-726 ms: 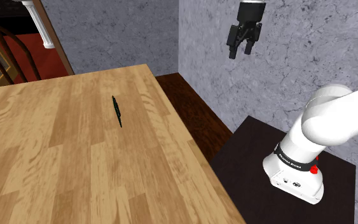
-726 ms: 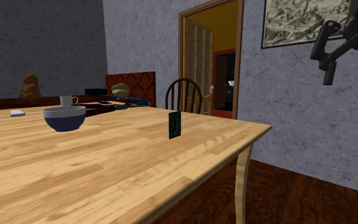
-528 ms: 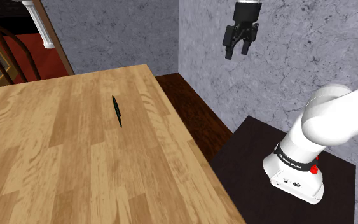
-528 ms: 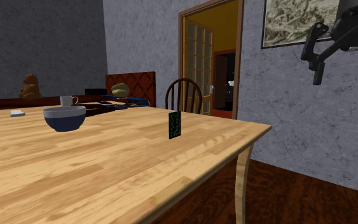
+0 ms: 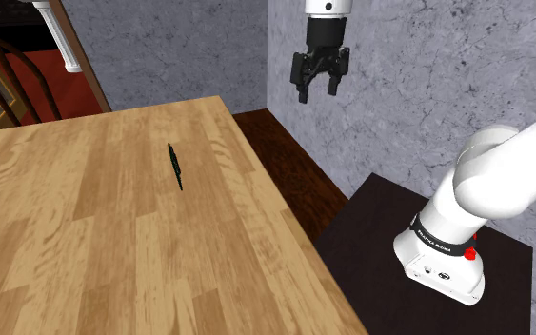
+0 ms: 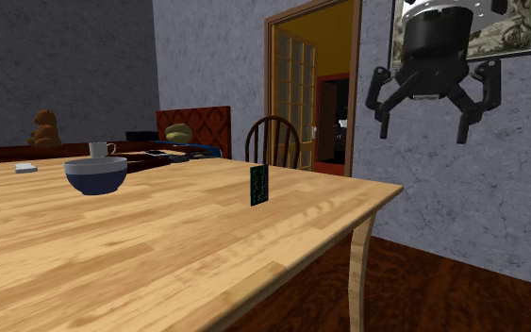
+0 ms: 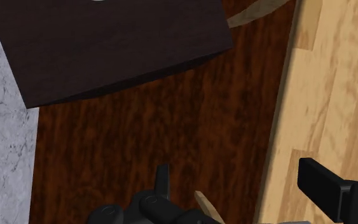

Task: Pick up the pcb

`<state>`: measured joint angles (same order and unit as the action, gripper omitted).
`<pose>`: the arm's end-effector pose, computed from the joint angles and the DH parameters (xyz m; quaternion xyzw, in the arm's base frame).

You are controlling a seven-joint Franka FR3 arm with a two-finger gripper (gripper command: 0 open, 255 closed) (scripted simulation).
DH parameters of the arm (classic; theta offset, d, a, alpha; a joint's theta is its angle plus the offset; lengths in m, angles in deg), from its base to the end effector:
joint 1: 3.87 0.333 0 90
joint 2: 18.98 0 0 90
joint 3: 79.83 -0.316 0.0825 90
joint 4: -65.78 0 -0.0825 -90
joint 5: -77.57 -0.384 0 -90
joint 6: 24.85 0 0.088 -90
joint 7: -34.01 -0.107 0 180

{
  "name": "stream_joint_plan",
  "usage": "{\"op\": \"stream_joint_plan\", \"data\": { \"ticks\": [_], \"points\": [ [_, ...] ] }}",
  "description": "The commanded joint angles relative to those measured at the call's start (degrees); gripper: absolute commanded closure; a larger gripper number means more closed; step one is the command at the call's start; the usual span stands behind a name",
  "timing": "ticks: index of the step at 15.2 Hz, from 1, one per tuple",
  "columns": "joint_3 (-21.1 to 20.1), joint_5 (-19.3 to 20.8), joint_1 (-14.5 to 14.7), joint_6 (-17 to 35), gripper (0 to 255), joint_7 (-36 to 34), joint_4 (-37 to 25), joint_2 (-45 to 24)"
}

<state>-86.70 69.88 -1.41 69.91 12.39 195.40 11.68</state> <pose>0.3748 0.0823 0.5539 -0.9909 0.1244 0.0459 0.0251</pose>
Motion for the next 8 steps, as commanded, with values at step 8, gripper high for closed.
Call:
{"op": "stream_joint_plan", "data": {
  "ticks": [8],
  "points": [
    [-8.78,-1.79,2.11,3.70,0,-14.43,-11.87,-16.55]
  ]
}}
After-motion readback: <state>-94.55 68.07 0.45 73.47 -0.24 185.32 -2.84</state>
